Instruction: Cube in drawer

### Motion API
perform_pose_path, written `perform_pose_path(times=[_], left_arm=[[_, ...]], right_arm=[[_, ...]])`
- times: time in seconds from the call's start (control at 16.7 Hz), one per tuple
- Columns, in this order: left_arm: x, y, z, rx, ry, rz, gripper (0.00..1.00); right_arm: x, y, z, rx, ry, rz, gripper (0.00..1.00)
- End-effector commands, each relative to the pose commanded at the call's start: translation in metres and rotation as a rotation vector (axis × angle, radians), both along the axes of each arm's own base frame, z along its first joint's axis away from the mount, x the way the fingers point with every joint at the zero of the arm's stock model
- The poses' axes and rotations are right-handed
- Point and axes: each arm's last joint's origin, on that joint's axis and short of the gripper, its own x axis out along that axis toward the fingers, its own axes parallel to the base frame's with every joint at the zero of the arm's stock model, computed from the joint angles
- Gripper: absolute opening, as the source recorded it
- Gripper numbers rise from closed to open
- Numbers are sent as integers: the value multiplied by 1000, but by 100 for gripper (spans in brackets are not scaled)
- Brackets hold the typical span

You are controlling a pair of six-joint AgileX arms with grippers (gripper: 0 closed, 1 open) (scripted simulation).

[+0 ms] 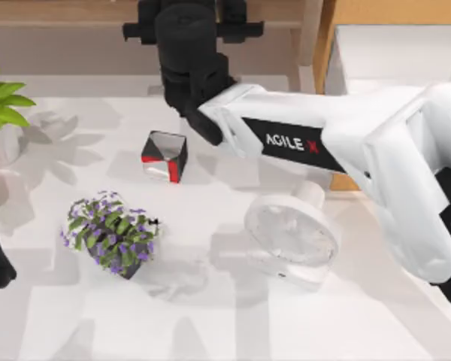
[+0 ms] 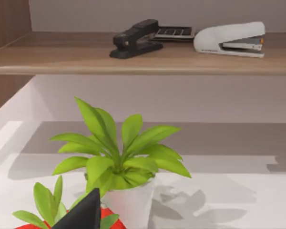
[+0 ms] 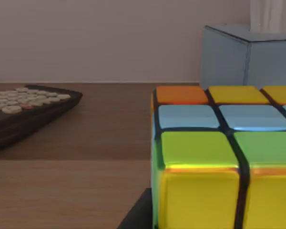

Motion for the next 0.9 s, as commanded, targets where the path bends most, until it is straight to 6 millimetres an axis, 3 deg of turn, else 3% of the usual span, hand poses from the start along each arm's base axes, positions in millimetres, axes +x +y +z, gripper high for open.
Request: perform_pose_path(times=[0.12,0.66,0.9], left_arm=[[0,0,0,0,0,0,100],[0,0,0,0,0,0,100],[0,0,0,0,0,0,100]], right_arm=[[0,0,0,0,0,0,0],[-2,2,2,5,-3,5,0],[-11,1,22,17,-23,8,0]])
